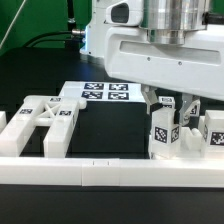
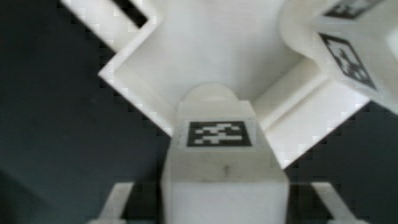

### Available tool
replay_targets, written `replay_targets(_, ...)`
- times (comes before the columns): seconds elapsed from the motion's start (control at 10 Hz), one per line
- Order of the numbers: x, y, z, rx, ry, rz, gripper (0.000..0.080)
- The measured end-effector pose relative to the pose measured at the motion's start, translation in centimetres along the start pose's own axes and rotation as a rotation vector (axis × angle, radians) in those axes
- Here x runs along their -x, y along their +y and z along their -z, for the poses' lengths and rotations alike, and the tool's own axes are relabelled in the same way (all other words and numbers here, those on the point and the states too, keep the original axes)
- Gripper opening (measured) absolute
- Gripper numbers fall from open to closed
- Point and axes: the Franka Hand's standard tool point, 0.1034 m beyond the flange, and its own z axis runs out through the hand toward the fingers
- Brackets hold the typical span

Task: Assemble chair

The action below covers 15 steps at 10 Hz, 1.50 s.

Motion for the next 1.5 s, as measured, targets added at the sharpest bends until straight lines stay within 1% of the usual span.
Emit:
replay_targets(0.2,0.05,-0.08,-0.06,0.0,0.004,-0.191,0.0285)
replay_targets(0.4,0.03,-0.1,-0.05,-0.002,-0.001,-0.288,0.0285)
replay_targets(0.5,0.09,-0.15,-0.08,-0.003,-0.002,-0.303,0.0357)
replay_targets(0.6,0.04,-0.12,-0.08,-0.003,-0.001,-0.267,0.0357)
replay_targets(0.7,-0.21,0.05,-0.07,-0.003,-0.001,-0.19,0.0539)
replay_targets(0.8,-0.27,0.1,-0.07,-0.002,-0.001,-0.161,0.0539)
replay_targets(0.9,-0.27,0.11,-0.07,-0.001,0.0,-0.092,0.063)
replay_targets(1.0,-0.35,0.13,-0.06,-0.002,0.001,0.008,0.0644)
replay_targets(1.3,-0.55,0.24,-0.04,-0.001,0.003,0.339,0.0649)
replay_targets(1.5,-0.42,0.15,-0.08,-0.002,0.002,0.494,0.0649)
